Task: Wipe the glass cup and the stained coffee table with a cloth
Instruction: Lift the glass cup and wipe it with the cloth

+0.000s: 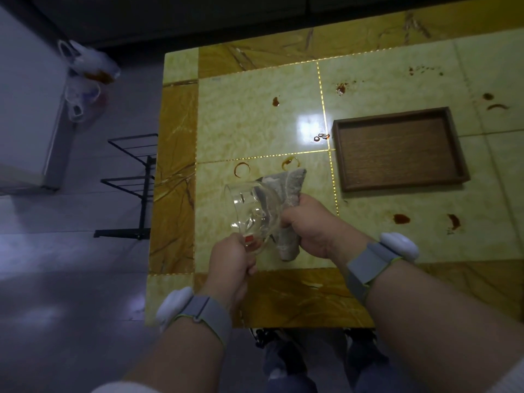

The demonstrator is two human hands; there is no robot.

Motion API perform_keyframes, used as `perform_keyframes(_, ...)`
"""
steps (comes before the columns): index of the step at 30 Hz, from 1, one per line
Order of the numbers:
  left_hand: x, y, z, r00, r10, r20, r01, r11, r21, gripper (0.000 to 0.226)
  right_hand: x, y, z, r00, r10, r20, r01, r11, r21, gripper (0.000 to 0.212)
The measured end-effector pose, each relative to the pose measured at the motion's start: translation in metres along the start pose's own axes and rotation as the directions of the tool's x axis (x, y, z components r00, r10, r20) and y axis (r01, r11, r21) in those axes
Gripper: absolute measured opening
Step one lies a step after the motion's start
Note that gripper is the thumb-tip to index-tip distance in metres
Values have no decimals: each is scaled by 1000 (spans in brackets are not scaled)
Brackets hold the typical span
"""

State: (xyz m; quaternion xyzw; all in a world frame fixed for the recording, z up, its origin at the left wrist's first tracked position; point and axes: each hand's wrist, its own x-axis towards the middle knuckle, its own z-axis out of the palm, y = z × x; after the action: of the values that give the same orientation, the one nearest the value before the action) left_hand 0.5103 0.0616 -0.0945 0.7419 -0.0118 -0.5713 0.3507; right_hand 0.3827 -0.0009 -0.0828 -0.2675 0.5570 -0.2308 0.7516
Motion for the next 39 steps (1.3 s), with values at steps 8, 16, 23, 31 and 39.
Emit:
perform_keyframes(8, 6, 11, 4, 1000, 17, -15, -17, 1000, -18, 21, -13, 14, -7, 998, -44, -46, 40, 995, -88, 34)
perform_keyframes(16, 4, 18, 11, 999, -15, 46, 15, 1000, 10, 24, -16, 8, -54, 995, 103, -9, -93, 929, 358, 45)
perform_keyframes(23, 5, 33, 29, 997, 72, -4, -71, 994, 87, 23, -24, 4, -81, 986, 146, 81, -167, 842, 513, 38)
perform_keyframes(31, 10, 47, 76, 965, 250, -75, -206, 906, 368, 22, -25, 18, -111, 969, 249, 1, -221, 858, 463, 22)
perform_keyframes(39, 7, 44, 145, 951, 306, 52, -289, 814, 504, 21, -22, 38, -135, 904, 417, -94, -355, 855, 378, 18)
